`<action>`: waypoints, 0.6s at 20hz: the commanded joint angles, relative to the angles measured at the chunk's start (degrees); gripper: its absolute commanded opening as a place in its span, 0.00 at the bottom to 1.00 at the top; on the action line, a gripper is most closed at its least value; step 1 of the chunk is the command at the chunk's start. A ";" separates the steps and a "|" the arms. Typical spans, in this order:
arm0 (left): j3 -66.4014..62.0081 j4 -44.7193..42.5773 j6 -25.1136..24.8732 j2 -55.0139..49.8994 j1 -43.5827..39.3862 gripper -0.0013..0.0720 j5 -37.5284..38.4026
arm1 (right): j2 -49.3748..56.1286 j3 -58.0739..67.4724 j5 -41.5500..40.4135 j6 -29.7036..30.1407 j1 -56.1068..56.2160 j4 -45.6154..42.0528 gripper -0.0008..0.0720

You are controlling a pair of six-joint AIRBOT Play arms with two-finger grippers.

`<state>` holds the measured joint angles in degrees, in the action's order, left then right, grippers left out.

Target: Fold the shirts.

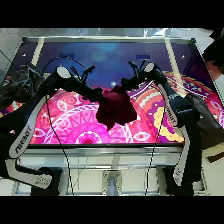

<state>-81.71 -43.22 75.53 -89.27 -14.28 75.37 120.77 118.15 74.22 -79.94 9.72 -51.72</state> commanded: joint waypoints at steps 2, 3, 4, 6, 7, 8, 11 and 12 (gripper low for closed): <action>-0.04 0.02 -0.15 10.69 8.37 0.03 1.01 | -13.22 1.07 4.52 0.11 -3.41 -7.45 0.03; -0.04 0.02 -0.15 13.86 10.64 0.03 1.01 | -17.44 1.07 6.80 0.13 -4.13 -8.98 0.03; -0.04 0.02 -0.15 17.31 13.09 0.03 0.98 | -21.42 1.07 8.96 0.17 -4.50 -10.03 0.03; -0.04 0.02 -0.15 23.69 17.38 0.03 0.92 | -30.08 1.07 13.18 1.05 -4.79 -11.13 0.03; -0.04 0.02 -0.17 26.58 19.21 0.03 0.92 | -34.69 1.07 15.13 1.11 -4.76 -11.06 0.03; -0.04 0.00 -0.15 29.31 20.74 0.04 0.81 | -38.86 1.07 16.50 1.11 -4.68 -11.06 0.03; -0.02 0.00 -0.17 36.81 23.71 0.03 0.79 | -51.47 1.07 17.44 1.09 -4.68 -9.44 0.03; -0.02 -0.04 -0.17 38.86 23.67 0.03 0.79 | -54.66 1.07 16.83 1.05 -4.68 -8.44 0.03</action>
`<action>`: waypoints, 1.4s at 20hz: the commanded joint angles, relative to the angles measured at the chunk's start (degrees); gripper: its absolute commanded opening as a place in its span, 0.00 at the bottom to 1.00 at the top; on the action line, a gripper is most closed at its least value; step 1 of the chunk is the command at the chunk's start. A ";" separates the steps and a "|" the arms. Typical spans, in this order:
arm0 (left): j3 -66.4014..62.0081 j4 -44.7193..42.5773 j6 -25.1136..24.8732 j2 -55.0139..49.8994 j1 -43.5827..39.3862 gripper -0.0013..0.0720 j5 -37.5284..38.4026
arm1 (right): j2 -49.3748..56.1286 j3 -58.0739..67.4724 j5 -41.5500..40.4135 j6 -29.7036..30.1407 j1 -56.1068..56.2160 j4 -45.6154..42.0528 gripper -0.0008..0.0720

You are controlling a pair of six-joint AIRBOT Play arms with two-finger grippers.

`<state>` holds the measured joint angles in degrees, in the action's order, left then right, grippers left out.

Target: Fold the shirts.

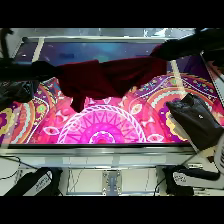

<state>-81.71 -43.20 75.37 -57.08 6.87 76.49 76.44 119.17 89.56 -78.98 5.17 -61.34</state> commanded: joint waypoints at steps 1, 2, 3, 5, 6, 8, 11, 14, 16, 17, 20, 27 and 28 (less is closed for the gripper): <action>-0.02 -0.04 -0.02 8.15 2.49 0.03 -0.33 | -12.94 0.04 0.66 0.09 -0.13 2.45 0.03; -0.02 -0.07 -0.02 9.29 2.19 0.03 -0.33 | -14.86 0.02 0.44 0.09 -0.13 3.80 0.03; -0.02 -0.22 -0.04 9.88 2.01 0.03 -0.31 | -15.98 -0.59 0.52 0.04 -0.13 4.92 0.03; 0.15 -2.58 -0.02 9.70 1.77 0.03 -0.28 | -16.31 -3.39 1.60 -0.28 -0.13 5.90 0.03; 0.59 -6.43 -0.02 9.16 1.60 0.03 -0.28 | -15.98 -5.77 1.57 -0.74 -0.13 5.68 0.03; 3.04 -16.13 0.02 7.52 1.40 0.03 -0.28 | -14.27 -10.97 1.49 -0.94 -0.13 2.86 0.03; 11.06 -28.96 0.26 3.13 1.44 0.03 -0.37 | -9.88 -18.45 0.68 -2.08 -0.13 -8.90 0.03; 20.85 -31.34 0.70 -2.78 1.44 0.03 -3.69 | -4.61 -24.94 -2.01 -6.01 -0.20 -16.15 0.03; 26.12 -29.64 0.90 -6.86 1.38 0.03 -8.81 | -0.50 -28.52 -4.63 -7.58 -0.11 -14.75 0.03; 27.87 -28.46 0.90 -9.09 1.38 0.03 -11.37 | 1.84 -30.08 -6.45 -7.80 -0.13 -12.83 0.03; 28.83 -23.52 0.85 -15.67 1.38 0.03 -15.74 | 8.52 -33.29 -11.30 -8.07 -0.11 -8.11 0.03; 27.10 -15.17 0.20 -21.59 2.73 0.96 -21.44 | 17.59 -32.98 -18.58 -7.96 3.85 -7.10 0.44; 25.73 -14.97 0.20 -20.63 3.85 0.96 -20.63 | 17.18 -31.61 -17.94 -7.91 3.78 -8.11 0.46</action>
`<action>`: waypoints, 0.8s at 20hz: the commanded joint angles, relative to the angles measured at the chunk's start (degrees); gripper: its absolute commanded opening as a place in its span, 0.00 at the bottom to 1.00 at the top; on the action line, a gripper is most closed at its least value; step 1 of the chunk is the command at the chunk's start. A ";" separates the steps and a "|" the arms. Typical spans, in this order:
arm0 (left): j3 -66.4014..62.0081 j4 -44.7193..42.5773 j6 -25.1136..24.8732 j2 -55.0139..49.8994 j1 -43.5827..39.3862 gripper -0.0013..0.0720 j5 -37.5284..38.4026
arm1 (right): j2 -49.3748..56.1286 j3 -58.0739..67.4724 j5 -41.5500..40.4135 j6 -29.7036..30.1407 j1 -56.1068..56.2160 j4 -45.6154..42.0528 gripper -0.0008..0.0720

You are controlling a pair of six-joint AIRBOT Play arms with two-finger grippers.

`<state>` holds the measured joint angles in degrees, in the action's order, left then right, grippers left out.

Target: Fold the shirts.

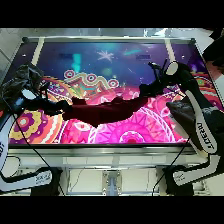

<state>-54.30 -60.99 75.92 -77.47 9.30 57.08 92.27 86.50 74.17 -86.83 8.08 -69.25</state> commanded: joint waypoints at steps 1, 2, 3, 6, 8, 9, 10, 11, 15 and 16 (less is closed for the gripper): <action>-3.10 3.23 -0.35 1.57 2.91 0.96 0.24 | 0.59 3.21 -0.63 0.13 0.66 -2.73 0.46; -3.82 3.87 -0.37 4.07 4.50 0.96 1.51 | -0.48 5.68 1.88 0.81 0.44 -5.95 0.45; -3.80 4.11 -0.37 7.50 6.27 0.96 2.54 | -1.81 8.20 4.70 0.96 -0.13 -10.08 0.45; -1.84 3.52 -1.38 17.79 10.14 0.96 7.78 | -7.02 14.12 11.96 0.96 -3.37 -20.06 0.45; 3.39 1.38 -1.62 23.69 10.47 0.96 10.10 | -10.91 14.40 14.16 0.94 -6.62 -19.50 0.45; 7.13 1.07 -1.62 26.14 10.47 0.96 9.94 | -12.24 14.40 15.34 0.92 -7.80 -18.97 0.45; 11.54 1.51 -1.57 28.26 10.47 0.96 9.03 | -13.18 14.40 16.68 0.92 -8.59 -18.64 0.45; 15.63 2.03 -1.01 29.64 10.47 0.96 6.80 | -13.66 14.40 18.10 0.94 -8.81 -17.94 0.45; 27.08 13.66 1.38 28.28 10.45 0.96 -7.30 | -13.46 13.64 17.68 0.96 -7.67 -10.99 0.45; 27.82 18.99 1.11 26.32 10.43 0.96 -10.32 | -13.25 13.57 16.28 0.96 -7.23 -9.29 0.45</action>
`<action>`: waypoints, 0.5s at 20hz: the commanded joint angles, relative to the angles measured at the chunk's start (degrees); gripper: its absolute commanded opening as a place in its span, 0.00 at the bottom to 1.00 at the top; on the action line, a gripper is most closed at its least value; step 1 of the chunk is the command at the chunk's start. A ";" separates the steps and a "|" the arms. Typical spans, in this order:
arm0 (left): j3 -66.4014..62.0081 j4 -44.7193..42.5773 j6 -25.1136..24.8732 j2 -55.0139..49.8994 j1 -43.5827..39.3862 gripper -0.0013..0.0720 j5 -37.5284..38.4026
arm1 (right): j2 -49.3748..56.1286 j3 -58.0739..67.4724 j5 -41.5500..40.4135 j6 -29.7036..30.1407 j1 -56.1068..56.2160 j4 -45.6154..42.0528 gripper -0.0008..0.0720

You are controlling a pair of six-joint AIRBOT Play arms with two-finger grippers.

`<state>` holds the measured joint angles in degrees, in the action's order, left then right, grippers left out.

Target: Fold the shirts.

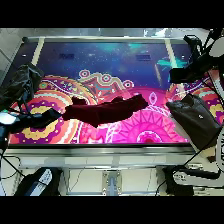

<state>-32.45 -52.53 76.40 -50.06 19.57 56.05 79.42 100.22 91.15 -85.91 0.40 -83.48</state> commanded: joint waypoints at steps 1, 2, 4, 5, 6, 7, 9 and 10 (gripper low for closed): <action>5.95 16.50 -0.85 -3.63 0.02 0.96 -10.84 | -0.11 -0.15 -2.45 0.04 1.07 5.99 0.45; 5.95 22.88 -4.33 -6.14 -0.35 0.96 -11.34 | 0.07 -0.17 -4.24 0.04 1.81 6.19 0.45; 5.95 35.50 -12.41 -11.52 -2.16 0.96 -11.43 | 0.66 -0.17 -7.02 0.04 3.48 6.16 0.45; 5.88 40.87 -16.04 -14.08 -3.10 0.94 -11.96 | 1.07 -0.17 -7.52 0.04 4.24 6.14 0.45; 5.55 44.57 -18.93 -16.26 -3.69 0.84 -12.15 | 1.53 -0.20 -7.63 0.07 5.01 6.12 0.45; 5.03 47.82 -21.42 -18.25 -4.11 0.81 -12.04 | 1.97 -0.20 -7.58 0.13 5.53 6.12 0.45; 3.80 50.82 -22.93 -20.44 -4.90 0.81 -11.82 | 2.75 -0.55 -7.67 1.33 6.45 6.10 0.45; 3.23 50.93 -22.93 -20.72 -5.27 0.80 -11.80 | 3.19 -0.55 -7.65 1.53 6.58 6.08 0.45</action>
<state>-28.16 -10.24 58.35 -67.33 15.55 44.77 81.60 99.83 84.36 -85.27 5.80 -77.82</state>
